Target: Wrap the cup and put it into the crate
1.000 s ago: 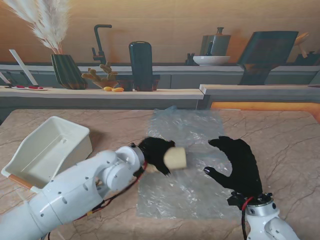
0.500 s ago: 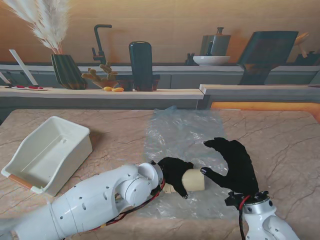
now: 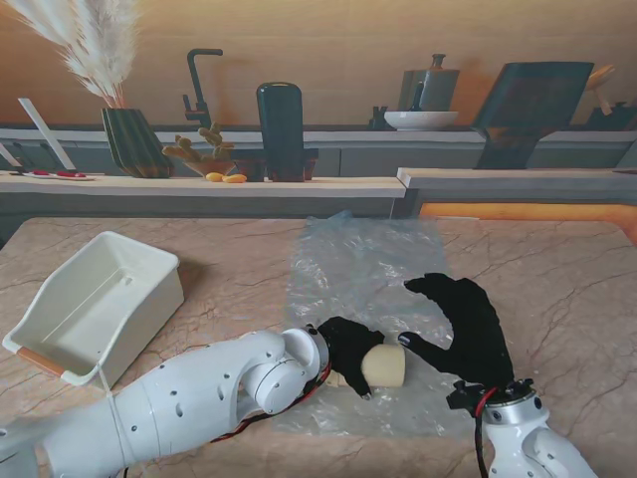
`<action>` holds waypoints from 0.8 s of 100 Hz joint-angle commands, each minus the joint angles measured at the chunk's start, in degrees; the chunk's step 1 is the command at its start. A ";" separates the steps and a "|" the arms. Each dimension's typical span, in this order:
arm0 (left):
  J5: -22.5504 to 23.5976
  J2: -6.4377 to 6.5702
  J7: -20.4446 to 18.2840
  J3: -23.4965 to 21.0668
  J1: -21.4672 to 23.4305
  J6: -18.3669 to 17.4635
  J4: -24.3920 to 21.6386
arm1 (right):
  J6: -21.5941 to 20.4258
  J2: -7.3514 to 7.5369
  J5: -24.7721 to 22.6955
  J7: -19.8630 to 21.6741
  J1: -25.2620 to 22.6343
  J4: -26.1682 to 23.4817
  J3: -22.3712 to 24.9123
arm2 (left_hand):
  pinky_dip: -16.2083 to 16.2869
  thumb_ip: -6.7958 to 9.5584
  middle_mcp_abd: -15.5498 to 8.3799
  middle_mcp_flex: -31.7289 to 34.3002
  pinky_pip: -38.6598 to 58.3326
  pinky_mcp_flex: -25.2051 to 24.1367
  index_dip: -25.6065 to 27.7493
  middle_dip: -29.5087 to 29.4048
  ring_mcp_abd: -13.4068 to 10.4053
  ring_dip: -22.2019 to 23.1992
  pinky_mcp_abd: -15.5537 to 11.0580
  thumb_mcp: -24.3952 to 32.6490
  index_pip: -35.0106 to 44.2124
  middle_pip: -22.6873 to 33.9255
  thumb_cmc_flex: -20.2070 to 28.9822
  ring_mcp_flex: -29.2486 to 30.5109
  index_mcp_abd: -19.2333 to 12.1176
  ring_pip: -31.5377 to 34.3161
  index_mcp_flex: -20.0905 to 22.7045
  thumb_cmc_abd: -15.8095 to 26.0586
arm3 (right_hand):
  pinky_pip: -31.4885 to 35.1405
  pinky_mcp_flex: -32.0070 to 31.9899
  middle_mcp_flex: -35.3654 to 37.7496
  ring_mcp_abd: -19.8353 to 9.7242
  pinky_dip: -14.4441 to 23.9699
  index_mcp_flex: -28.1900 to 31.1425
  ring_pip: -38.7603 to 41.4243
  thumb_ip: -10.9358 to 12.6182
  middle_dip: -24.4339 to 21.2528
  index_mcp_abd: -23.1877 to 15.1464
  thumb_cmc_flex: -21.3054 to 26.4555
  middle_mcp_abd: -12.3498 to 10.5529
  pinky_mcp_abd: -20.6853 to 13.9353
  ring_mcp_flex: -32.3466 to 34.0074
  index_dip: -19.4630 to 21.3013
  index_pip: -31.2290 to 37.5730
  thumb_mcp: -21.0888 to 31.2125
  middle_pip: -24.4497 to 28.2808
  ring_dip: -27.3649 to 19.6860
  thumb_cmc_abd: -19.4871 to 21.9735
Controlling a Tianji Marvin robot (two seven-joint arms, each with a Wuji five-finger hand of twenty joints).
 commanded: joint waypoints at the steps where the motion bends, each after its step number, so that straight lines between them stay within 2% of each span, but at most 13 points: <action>1: -1.41 -0.11 -2.72 0.68 -0.97 0.11 -1.30 | -0.06 -0.16 -0.05 0.00 -0.05 -0.19 -0.20 | 3.14 4.35 0.79 -3.33 7.31 -1.65 -2.00 -3.31 0.26 3.43 -4.88 8.17 -1.68 1.10 11.58 1.17 -4.91 7.72 1.43 14.61 | 0.88 0.14 1.20 0.14 0.98 0.48 -0.17 2.42 0.30 -0.94 0.72 -0.10 0.40 0.78 -0.10 -0.12 -0.82 -0.55 0.53 2.60; 14: -1.97 0.06 -4.17 1.93 -1.87 -0.47 -1.34 | 0.05 -0.18 -0.08 -0.17 -0.09 -0.21 -0.22 | 1.08 3.80 2.28 -7.52 1.69 -6.56 -7.16 -6.00 1.83 0.15 -3.76 2.87 -9.27 -3.39 9.60 -3.90 -3.51 2.38 -0.38 15.37 | 0.87 0.13 1.22 0.17 0.97 0.49 -0.16 2.42 0.31 -1.02 0.74 -0.15 0.38 0.84 -0.09 -0.12 -0.82 -0.55 0.54 2.59; 27: -2.10 0.21 -4.54 1.91 -1.67 0.40 -1.82 | 0.26 -0.19 -0.13 -0.33 -0.10 -0.25 -0.24 | -0.70 3.46 3.79 -11.18 -2.07 -10.38 -10.11 -8.44 3.32 -3.36 -2.67 -3.02 -14.26 -6.87 7.57 -8.44 -2.55 -2.03 -1.85 16.70 | 0.88 0.16 1.26 0.17 0.97 0.48 -0.13 2.43 0.32 -0.97 0.80 -0.12 0.33 0.88 -0.10 -0.13 -0.81 -0.54 0.56 2.63; 48: -1.12 0.76 -3.71 0.64 -0.21 0.88 -3.05 | 0.47 -0.20 0.13 0.01 -0.03 -0.27 -0.29 | -6.49 4.06 5.80 -16.03 -10.21 -15.86 -14.97 -15.53 5.08 -14.98 -0.75 -17.03 -23.30 -14.79 6.92 -15.77 -2.08 -12.60 -2.93 20.95 | 0.89 0.15 1.25 0.19 0.97 0.44 -0.09 2.45 0.33 -0.96 0.83 -0.16 0.30 0.92 -0.09 -0.14 -0.81 -0.52 0.59 2.62; 58: -0.37 1.14 -3.22 -0.21 0.55 0.72 -3.83 | 0.42 -0.18 0.21 0.21 0.02 -0.24 -0.29 | -9.26 4.33 6.19 -17.57 -13.99 -17.71 -17.43 -18.86 5.41 -18.56 -0.32 -20.48 -27.23 -18.08 7.21 -18.33 -2.36 -16.17 -3.18 21.88 | 0.90 0.17 1.28 0.14 0.98 0.46 -0.10 2.46 0.33 -0.96 0.86 -0.18 0.34 0.91 -0.10 -0.15 -0.81 -0.52 0.59 2.62; 68: 0.56 1.45 -2.47 -1.19 1.39 0.35 -4.49 | 0.26 -0.14 0.29 0.61 0.12 -0.17 -0.28 | -10.83 4.44 6.38 -18.71 -16.38 -18.93 -19.06 -20.64 5.29 -20.25 -0.08 -22.27 -29.16 -19.89 7.32 -19.85 -2.97 -18.26 -3.08 22.32 | 0.91 0.19 1.27 0.12 0.98 0.43 -0.10 2.45 0.33 -0.98 0.85 -0.14 0.30 0.90 -0.10 -0.15 -0.83 -0.53 0.59 2.59; 80: 1.52 1.92 -1.95 -2.20 2.24 -0.45 -5.42 | 0.26 -0.12 0.54 1.07 0.35 -0.03 -0.37 | -12.99 4.62 5.93 -21.23 -20.27 -21.13 -20.87 -22.87 4.36 -22.92 -0.23 -24.12 -31.43 -22.41 6.98 -22.28 -3.91 -22.13 -4.40 23.09 | 0.90 0.16 1.26 0.16 0.97 0.43 -0.10 2.45 0.32 -0.97 0.85 -0.20 0.32 0.92 -0.09 -0.14 -0.83 -0.54 0.59 2.63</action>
